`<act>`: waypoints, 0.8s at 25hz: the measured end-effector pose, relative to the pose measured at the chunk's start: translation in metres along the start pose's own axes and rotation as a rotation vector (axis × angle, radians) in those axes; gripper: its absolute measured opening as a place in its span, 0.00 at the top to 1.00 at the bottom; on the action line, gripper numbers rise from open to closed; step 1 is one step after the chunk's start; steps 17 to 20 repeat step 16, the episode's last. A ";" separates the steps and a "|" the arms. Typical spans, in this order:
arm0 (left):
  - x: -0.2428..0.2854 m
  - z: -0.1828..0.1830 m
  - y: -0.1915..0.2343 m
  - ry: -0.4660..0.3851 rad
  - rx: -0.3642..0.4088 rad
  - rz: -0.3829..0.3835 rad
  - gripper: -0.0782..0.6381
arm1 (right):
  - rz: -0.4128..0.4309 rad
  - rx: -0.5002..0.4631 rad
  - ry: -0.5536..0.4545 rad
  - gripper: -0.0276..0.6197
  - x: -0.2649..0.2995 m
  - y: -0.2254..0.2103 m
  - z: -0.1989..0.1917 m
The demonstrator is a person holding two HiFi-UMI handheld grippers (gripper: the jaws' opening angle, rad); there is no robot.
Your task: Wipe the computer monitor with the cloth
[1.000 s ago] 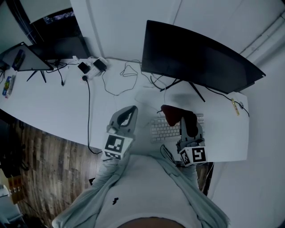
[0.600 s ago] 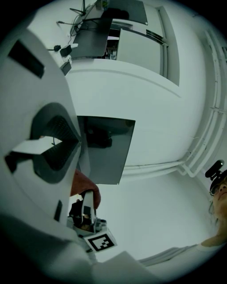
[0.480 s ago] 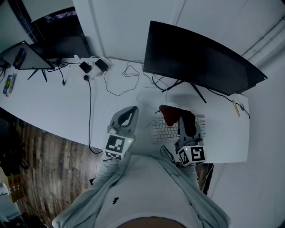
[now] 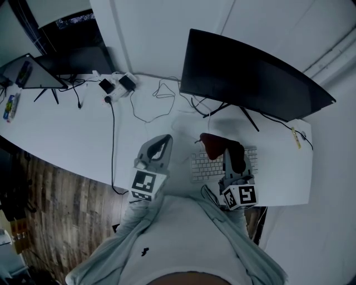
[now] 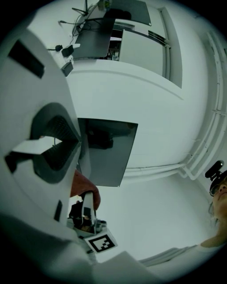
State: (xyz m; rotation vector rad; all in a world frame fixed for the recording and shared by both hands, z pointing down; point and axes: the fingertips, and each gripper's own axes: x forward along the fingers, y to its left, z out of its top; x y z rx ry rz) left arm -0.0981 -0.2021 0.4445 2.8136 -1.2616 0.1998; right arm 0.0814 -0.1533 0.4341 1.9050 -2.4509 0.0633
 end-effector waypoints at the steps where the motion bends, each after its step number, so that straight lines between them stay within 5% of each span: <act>1: 0.001 0.000 0.001 0.002 0.001 -0.003 0.86 | -0.004 0.005 0.001 0.90 0.001 0.000 0.001; 20: 0.012 -0.007 0.009 0.023 -0.004 -0.034 0.86 | -0.048 0.011 -0.004 0.90 0.008 -0.007 0.001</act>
